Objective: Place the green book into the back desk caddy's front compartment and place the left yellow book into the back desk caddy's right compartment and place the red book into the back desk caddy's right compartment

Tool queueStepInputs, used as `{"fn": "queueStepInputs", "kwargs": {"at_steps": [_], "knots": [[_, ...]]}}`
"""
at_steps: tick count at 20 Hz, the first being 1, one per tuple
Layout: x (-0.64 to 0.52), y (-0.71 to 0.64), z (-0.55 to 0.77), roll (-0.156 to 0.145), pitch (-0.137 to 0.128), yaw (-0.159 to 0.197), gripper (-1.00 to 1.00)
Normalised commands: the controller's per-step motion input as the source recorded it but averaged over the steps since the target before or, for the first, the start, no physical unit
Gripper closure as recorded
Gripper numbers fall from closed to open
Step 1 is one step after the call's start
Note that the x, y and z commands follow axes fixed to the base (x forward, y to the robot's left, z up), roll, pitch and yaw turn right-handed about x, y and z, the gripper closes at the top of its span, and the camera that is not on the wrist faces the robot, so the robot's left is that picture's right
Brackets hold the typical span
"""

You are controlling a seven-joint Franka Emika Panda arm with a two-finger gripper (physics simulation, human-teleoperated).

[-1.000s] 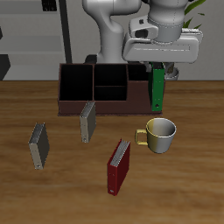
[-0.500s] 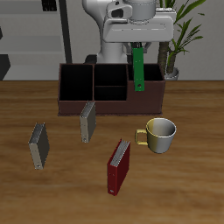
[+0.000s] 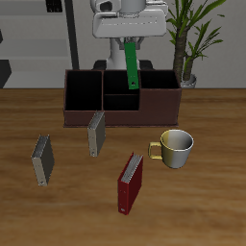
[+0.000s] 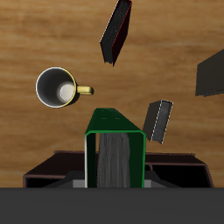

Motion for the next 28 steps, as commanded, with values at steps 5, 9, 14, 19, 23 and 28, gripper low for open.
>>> {"fn": "queueStepInputs", "kwargs": {"at_steps": [5, 9, 14, 19, 23, 28], "knots": [[-0.33, -0.64, -0.03, -0.054, -0.023, -0.032, 1.0], [-0.2, -0.33, -0.02, -0.045, 0.006, -0.085, 1.0], [-0.47, -0.18, -0.14, -0.029, -0.017, -0.062, 1.0], [-0.43, 0.0, 0.03, 0.014, -0.043, -0.005, 1.0], [-0.26, 0.01, -0.05, 0.019, -0.002, 0.03, 1.0], [-0.25, -0.07, -0.06, 0.015, 0.015, 0.026, 1.0]]}}
